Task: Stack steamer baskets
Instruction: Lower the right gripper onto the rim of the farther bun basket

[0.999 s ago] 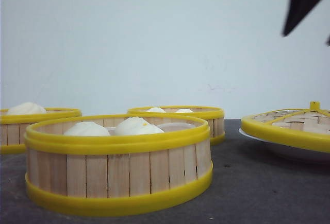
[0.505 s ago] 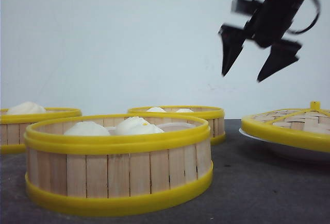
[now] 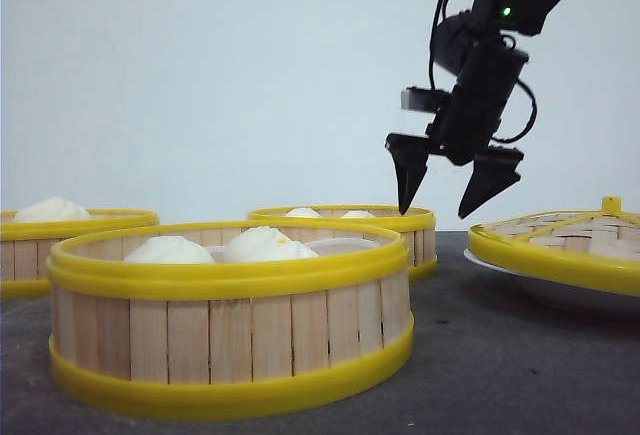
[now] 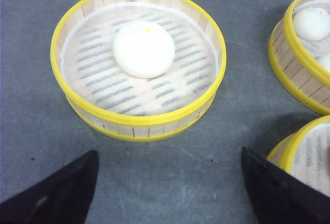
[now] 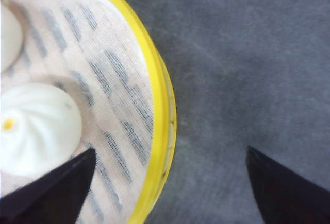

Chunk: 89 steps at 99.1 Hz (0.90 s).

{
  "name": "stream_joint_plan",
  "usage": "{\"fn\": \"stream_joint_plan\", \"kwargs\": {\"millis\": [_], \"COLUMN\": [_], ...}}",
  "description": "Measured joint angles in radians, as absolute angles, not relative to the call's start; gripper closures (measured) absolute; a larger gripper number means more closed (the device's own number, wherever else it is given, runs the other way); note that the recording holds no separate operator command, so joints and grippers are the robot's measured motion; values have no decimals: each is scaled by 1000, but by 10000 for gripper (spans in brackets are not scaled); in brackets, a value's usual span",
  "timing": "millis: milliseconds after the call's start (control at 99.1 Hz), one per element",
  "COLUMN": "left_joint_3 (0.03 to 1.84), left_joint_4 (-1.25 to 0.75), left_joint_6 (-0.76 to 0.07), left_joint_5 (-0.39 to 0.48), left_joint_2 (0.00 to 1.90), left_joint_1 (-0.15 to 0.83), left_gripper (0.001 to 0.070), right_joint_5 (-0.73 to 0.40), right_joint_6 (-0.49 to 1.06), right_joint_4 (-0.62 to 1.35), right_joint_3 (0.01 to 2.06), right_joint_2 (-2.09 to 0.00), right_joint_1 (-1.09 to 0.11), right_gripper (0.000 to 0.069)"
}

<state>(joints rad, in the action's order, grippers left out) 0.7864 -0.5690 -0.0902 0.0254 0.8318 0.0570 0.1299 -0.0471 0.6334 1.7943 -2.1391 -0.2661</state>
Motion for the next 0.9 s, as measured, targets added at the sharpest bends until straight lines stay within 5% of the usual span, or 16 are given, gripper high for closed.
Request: {"fn": "stream_joint_plan", "kwargs": {"millis": [242, 626, 898], "left_joint_3": [786, 786, 786], "left_joint_4": [-569, -569, -569], "left_joint_6": [-73, -70, -70], "left_joint_5": [25, 25, 25], "left_joint_2": [831, 831, 831], "left_joint_1": [57, 57, 57], "left_gripper": [172, 172, 172], "right_joint_5": [109, 109, 104], "right_joint_6": [-41, -56, -172], "right_joint_4": [633, 620, 563], "right_joint_3": [1800, 1801, 1801], "right_joint_2": [-2185, -2195, -2202], "right_joint_1": [-268, -279, -276], "right_gripper": [184, 560, 665]}}
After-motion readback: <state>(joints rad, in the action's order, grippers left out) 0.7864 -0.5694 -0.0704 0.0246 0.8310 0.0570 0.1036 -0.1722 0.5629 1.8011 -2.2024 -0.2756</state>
